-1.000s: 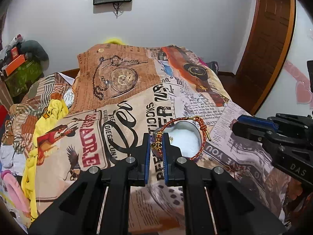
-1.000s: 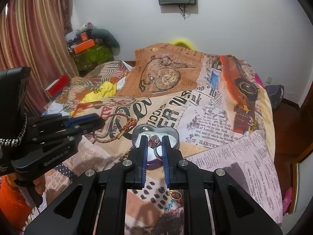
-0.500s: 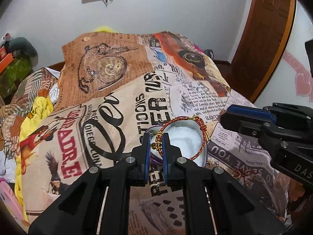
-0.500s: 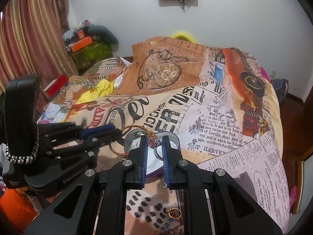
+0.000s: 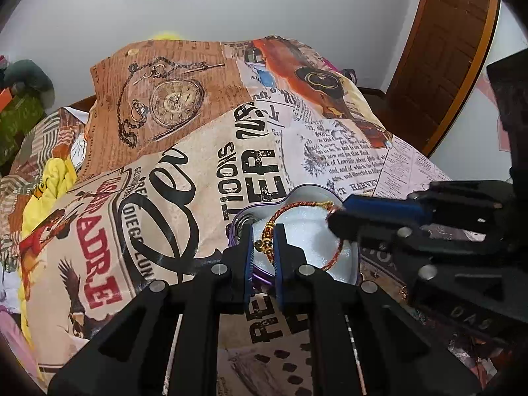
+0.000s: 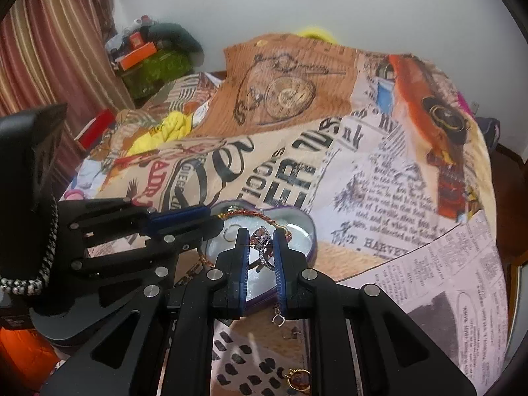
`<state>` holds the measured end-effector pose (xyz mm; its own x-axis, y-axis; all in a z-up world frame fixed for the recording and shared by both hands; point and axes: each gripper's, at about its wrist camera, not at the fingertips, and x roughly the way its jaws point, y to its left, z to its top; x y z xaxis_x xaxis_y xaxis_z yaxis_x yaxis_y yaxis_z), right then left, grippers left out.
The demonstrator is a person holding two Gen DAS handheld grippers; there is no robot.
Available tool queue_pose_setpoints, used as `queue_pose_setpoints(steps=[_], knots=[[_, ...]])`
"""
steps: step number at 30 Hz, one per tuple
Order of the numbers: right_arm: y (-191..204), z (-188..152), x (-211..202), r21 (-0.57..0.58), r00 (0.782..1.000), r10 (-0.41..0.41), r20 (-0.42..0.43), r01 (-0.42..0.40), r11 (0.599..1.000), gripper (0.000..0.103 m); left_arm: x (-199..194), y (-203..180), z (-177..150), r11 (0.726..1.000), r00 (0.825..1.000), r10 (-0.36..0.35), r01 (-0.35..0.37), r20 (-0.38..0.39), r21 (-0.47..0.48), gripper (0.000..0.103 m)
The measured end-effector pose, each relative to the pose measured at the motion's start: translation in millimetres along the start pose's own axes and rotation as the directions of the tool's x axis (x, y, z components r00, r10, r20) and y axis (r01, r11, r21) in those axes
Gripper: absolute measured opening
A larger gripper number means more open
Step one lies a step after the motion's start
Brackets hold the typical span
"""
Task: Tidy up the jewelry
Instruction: 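Open the left tool to drop the bracelet and withdraw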
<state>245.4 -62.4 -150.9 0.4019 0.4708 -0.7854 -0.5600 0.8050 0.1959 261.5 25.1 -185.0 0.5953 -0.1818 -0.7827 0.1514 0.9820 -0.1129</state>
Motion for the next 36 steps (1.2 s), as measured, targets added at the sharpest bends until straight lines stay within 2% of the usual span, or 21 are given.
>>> queue_pose_setpoints(steps=[11,21,28,30,33,35,36], knots=[[4.6,-3.5,16.7,-0.020,0.998,-0.005,-0.055,0.003,1.000,0.013,-4.0,5.2,-1.4,1.000,1.000,0.004,-0.004,-0.002,-0.024,0.010],[12.8,-3.6,13.5,-0.039,0.998,-0.028,-0.055,0.026,0.999,0.013,-20.6,13.9,-10.7,0.997,1.000,-0.003,0.003,0.009,-0.080,0.010],[24.1,-3.5,-4.0,-0.076,0.998,-0.059,-0.028,0.057,0.995,0.019,-41.2,12.2,-11.6,0.996,0.999,0.001,0.002,0.034,-0.086,0.011],[26.4,-4.3,-11.7,-0.083,0.998,-0.064,-0.017,0.063,0.995,0.020,-47.6,9.4,-11.7,0.997,0.999,0.005,-0.001,0.044,-0.080,0.018],[28.9,-5.8,-23.2,-0.089,0.997,-0.082,-0.001,0.082,0.993,0.021,-59.7,2.9,-11.7,0.998,0.998,0.015,-0.011,0.064,-0.066,0.022],[28.5,-7.8,-31.5,-0.086,0.996,-0.089,0.012,0.090,0.992,0.028,-67.0,-2.0,-12.1,0.998,0.997,0.018,-0.014,0.072,-0.056,0.022],[27.7,-8.8,-36.1,-0.081,0.995,-0.095,0.022,0.097,0.992,0.035,-70.5,-4.3,-12.5,0.999,0.997,0.018,-0.014,0.076,-0.052,0.022]])
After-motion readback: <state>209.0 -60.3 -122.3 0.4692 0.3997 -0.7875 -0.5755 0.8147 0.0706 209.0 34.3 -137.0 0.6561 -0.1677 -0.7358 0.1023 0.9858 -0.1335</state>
